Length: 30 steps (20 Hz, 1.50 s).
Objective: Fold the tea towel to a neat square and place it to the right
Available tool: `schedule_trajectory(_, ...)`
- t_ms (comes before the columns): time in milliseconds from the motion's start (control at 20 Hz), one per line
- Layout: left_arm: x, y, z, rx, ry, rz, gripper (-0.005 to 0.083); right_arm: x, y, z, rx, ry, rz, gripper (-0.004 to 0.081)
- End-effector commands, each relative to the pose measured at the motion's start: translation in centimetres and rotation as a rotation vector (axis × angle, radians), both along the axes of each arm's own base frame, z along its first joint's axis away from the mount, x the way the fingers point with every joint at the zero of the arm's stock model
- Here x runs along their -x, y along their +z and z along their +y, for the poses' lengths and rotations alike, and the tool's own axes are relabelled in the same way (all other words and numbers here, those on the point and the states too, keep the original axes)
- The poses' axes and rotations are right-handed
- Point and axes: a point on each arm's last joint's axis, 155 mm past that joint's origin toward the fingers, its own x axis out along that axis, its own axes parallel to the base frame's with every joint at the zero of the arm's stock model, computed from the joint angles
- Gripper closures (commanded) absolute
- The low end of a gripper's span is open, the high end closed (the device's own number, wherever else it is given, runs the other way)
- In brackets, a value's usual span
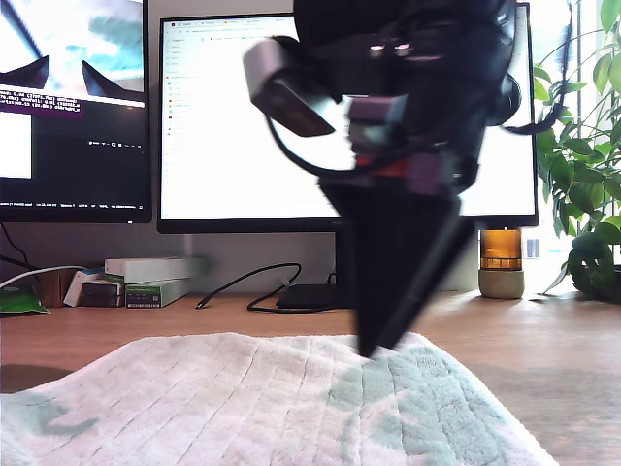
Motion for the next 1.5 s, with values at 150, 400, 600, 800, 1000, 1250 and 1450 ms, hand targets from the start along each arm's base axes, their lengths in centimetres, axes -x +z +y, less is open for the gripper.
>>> schedule_trajectory(150,-3.4,0.9,-1.1,0.034,-0.034,-0.160,0.0794,-2.5,0.5,0.1,-0.042,-0.046,-0.063,0.0783)
schedule_trajectory(400,-7.4,1.6,-3.6,0.134,-0.080,-0.301,0.0794,-9.6,2.2,-0.5,-0.156,-0.216,-0.215,0.0783)
schedule_trajectory(600,-9.5,2.3,-6.0,0.219,-0.227,-0.440,0.0794,-13.5,4.3,-0.6,-0.308,-0.279,-0.259,0.0783)
schedule_trajectory(800,-10.8,0.2,-6.3,0.235,-0.276,-0.428,0.0794,-15.2,3.6,-1.4,-0.361,-0.312,-0.225,0.0783)
schedule_trajectory(1000,-12.9,-0.8,-6.7,0.241,-0.287,-0.398,0.0794,-16.0,0.8,-1.2,-0.364,-0.320,-0.173,0.0783)
schedule_trajectory(1250,-14.7,-1.5,-7.2,0.225,-0.315,-0.360,0.0794,-15.6,-2.7,-0.8,-0.341,-0.318,-0.100,0.0783)
schedule_trajectory(1450,-14.8,-2.8,-7.0,0.214,-0.328,-0.330,0.0794,-16.1,-2.6,-1.5,-0.343,-0.331,-0.101,0.0783)
